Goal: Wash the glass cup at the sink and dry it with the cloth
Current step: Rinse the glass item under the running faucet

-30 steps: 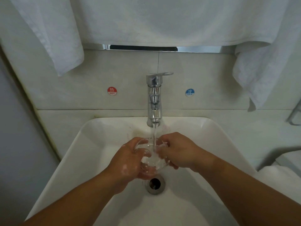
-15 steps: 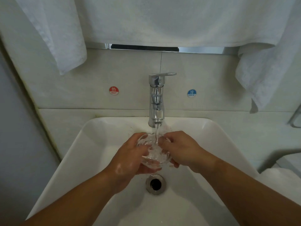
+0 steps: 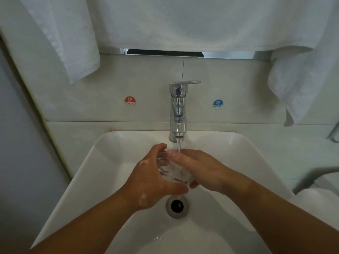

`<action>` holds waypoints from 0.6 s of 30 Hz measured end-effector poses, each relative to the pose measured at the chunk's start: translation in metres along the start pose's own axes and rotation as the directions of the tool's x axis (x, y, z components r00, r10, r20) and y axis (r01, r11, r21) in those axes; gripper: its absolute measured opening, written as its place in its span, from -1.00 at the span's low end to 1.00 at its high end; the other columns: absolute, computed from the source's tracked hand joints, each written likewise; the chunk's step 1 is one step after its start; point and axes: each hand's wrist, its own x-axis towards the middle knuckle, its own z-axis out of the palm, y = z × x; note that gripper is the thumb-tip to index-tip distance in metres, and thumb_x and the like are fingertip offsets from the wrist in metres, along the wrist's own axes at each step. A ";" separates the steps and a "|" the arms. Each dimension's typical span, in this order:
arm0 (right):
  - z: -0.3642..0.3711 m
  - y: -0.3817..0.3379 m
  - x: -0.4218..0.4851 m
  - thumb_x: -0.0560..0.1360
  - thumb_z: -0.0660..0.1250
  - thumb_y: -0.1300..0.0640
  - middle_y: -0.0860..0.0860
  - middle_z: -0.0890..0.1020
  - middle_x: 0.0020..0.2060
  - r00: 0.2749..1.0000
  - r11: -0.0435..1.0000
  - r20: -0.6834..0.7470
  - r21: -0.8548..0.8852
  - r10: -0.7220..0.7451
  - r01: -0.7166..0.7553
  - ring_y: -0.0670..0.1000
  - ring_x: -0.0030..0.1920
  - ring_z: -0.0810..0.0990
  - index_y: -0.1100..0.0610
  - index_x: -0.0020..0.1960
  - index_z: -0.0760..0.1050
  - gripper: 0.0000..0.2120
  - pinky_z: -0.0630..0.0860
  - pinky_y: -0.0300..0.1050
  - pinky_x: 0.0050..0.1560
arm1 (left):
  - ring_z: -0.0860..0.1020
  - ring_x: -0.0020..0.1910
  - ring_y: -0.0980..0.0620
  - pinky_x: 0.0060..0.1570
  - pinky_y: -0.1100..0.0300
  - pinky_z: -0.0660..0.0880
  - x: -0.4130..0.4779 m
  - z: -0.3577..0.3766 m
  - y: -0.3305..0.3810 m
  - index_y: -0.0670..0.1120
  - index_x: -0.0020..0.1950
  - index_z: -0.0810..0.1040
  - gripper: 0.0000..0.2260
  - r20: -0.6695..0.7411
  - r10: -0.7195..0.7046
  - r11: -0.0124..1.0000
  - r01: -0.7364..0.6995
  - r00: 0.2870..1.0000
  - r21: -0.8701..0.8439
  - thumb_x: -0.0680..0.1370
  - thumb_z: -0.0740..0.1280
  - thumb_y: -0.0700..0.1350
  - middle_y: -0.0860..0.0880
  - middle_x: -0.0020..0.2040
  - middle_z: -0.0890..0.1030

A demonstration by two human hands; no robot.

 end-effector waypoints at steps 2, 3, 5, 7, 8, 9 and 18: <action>0.002 -0.001 0.000 0.47 0.20 -0.46 -0.17 0.70 0.07 0.998 0.998 0.053 -0.037 -0.044 0.047 -0.09 0.05 0.67 -0.15 0.25 0.59 -0.46 0.64 0.02 0.15 | 0.55 0.29 0.05 0.25 0.20 0.56 0.001 0.001 -0.001 0.14 0.57 0.20 0.03 -0.019 0.004 1.000 -0.004 1.000 0.010 0.23 0.70 0.07 0.15 0.34 0.52; 0.002 -0.001 0.000 0.49 0.24 -0.41 -0.15 0.71 0.07 0.996 0.999 0.078 0.000 -0.042 0.043 -0.07 0.06 0.68 -0.14 0.23 0.61 -0.51 0.63 0.03 0.17 | 0.55 0.31 0.03 0.29 0.14 0.57 0.001 0.002 -0.002 0.15 0.57 0.20 0.04 -0.027 0.003 1.000 -0.003 1.000 0.003 0.22 0.71 0.07 0.13 0.37 0.52; 0.002 -0.001 0.002 0.57 0.27 -0.26 -0.07 0.72 0.08 0.993 0.986 0.122 0.163 0.005 -0.025 -0.02 0.09 0.69 -0.07 0.22 0.63 -0.62 0.64 0.01 0.17 | 0.55 0.33 0.02 0.32 0.07 0.57 0.002 0.003 -0.004 0.17 0.57 0.20 0.06 -0.041 0.008 1.000 -0.009 0.999 -0.020 0.19 0.70 0.13 0.11 0.41 0.50; 0.001 -0.001 0.002 0.63 0.23 -0.11 0.02 0.72 0.05 0.985 0.929 0.155 0.348 0.075 -0.126 0.06 0.09 0.68 0.00 0.16 0.63 -0.72 0.64 0.03 0.14 | 0.55 0.32 0.07 0.30 0.12 0.58 0.001 0.005 -0.004 0.18 0.56 0.19 0.09 -0.059 0.028 0.999 -0.030 0.998 -0.021 0.12 0.64 0.25 0.16 0.39 0.50; 0.001 -0.002 0.002 0.64 0.21 -0.05 0.06 0.73 0.02 0.982 0.887 0.158 0.431 0.105 -0.164 0.09 0.07 0.68 0.02 0.12 0.63 -0.75 0.64 0.08 0.13 | 0.55 0.31 0.09 0.29 0.15 0.58 0.000 0.006 -0.004 0.18 0.55 0.20 0.09 -0.070 0.039 0.999 -0.040 0.997 -0.015 0.11 0.61 0.28 0.19 0.35 0.50; 0.000 -0.001 0.003 0.63 0.20 0.00 0.09 0.73 -0.01 0.981 0.851 0.154 0.492 0.121 -0.182 0.12 0.06 0.68 0.04 0.09 0.63 -0.75 0.63 0.13 0.13 | 0.56 0.28 0.10 0.26 0.20 0.58 0.000 0.006 -0.003 0.18 0.54 0.21 0.07 -0.082 0.052 0.999 -0.053 0.995 -0.005 0.12 0.61 0.28 0.21 0.30 0.50; -0.005 -0.005 0.000 0.61 0.31 0.17 0.19 0.76 -0.06 0.997 0.768 0.029 0.636 0.076 -0.077 0.19 -0.05 0.75 0.25 0.06 0.68 -0.79 0.67 0.14 0.00 | 0.55 0.13 0.29 0.03 0.56 0.40 0.003 0.009 -0.008 0.22 0.41 0.34 -0.17 -0.117 0.130 0.986 -0.116 0.985 0.117 0.25 0.68 0.16 0.33 0.19 0.53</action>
